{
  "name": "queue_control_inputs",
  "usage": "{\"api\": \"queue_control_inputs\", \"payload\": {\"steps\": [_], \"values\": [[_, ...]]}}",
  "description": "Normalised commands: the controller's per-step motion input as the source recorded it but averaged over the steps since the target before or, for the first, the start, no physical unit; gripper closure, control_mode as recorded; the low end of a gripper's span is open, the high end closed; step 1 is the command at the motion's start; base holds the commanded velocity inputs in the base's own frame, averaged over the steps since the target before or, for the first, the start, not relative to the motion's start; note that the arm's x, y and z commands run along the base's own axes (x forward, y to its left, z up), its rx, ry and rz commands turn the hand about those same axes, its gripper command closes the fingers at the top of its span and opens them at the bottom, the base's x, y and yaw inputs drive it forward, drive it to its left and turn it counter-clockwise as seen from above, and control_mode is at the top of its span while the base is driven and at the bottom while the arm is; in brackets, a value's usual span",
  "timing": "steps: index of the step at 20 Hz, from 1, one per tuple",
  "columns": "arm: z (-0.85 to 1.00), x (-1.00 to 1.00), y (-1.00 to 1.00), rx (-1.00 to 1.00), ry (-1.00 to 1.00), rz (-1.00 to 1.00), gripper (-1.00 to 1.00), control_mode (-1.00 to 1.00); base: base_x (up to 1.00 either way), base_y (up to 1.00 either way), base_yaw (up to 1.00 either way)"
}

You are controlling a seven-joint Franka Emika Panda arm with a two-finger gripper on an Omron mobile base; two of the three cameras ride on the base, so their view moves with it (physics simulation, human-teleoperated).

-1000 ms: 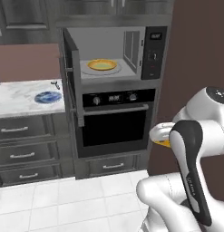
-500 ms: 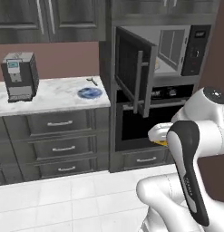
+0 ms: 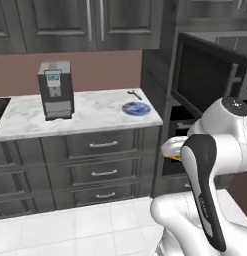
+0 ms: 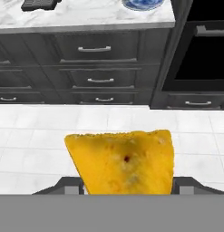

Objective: Pick the cheese from the microwave and place it on plate located on the counter.

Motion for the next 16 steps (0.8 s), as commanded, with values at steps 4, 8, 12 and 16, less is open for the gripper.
{"api": "queue_control_inputs", "payload": {"steps": [4,8,12,16], "values": [[0.00,0.00,0.00,0.00,0.00,0.00,1.00,1.00,1.00,0.03,0.00],[0.00,0.00,0.00,0.00,0.00,0.00,1.00,1.00,1.00,0.00,0.00],[0.00,0.00,0.00,0.00,0.00,0.00,1.00,1.00,0.91,0.00,0.00],[0.00,0.00,0.00,0.00,0.00,0.00,1.00,1.00,0.84,0.00,0.00]]}}
